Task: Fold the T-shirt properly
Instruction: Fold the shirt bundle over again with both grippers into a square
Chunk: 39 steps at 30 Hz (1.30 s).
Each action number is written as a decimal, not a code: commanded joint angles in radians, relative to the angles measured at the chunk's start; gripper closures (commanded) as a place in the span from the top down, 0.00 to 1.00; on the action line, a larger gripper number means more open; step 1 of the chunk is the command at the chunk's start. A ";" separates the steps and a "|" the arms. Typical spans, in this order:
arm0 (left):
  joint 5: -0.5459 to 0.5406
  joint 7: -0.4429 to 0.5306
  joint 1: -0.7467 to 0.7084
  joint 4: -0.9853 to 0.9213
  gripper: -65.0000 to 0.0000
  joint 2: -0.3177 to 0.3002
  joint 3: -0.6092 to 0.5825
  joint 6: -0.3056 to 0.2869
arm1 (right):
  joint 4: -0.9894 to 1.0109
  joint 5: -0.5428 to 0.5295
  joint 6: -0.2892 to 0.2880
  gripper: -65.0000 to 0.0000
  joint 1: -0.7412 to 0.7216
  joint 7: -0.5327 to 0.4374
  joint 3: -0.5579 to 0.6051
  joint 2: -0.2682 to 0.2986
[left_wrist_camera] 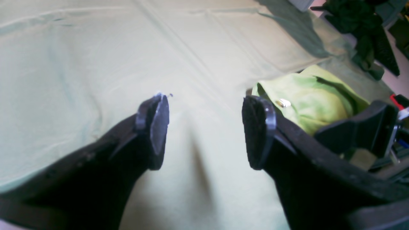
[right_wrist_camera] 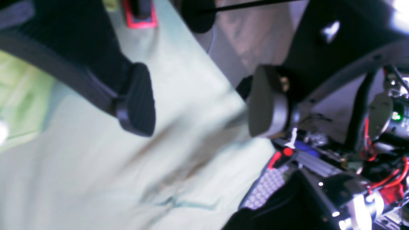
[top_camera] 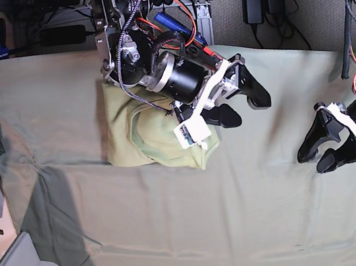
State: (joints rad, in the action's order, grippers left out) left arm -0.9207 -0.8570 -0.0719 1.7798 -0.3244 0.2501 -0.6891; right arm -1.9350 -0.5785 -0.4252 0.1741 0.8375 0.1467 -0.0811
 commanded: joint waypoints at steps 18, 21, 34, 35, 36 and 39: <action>0.505 0.103 0.011 0.261 0.00 -0.008 -0.859 -0.009 | 0.223 0.270 -0.062 0.00 -0.443 -0.143 -0.479 0.143; 0.629 0.162 0.011 0.234 0.00 -0.008 -0.969 -0.009 | 0.362 0.254 -0.062 0.00 -0.488 -0.149 -0.470 0.207; 0.858 0.223 0.164 -0.013 0.00 0.031 -1.076 0.102 | 0.604 0.224 -0.062 0.00 -0.545 -0.151 -0.296 0.283; 0.858 0.224 0.164 -0.029 0.00 0.031 -1.076 0.102 | 0.616 0.228 -0.062 0.00 -0.545 -0.154 -0.276 0.283; 0.858 0.223 0.163 -0.040 0.00 0.031 -1.076 0.102 | 0.627 0.233 -0.062 0.00 -0.545 -0.157 -0.258 0.283; 0.858 0.221 0.164 -0.043 0.00 0.031 -1.076 0.102 | 0.647 0.260 -0.062 0.00 -0.546 -0.180 -0.227 0.283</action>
State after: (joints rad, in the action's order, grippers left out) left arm -0.0574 -0.6529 0.0765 1.7199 -0.2989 -0.8307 -0.5896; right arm -1.2732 -0.3126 -0.4263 -0.3435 0.6849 -0.0761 0.1932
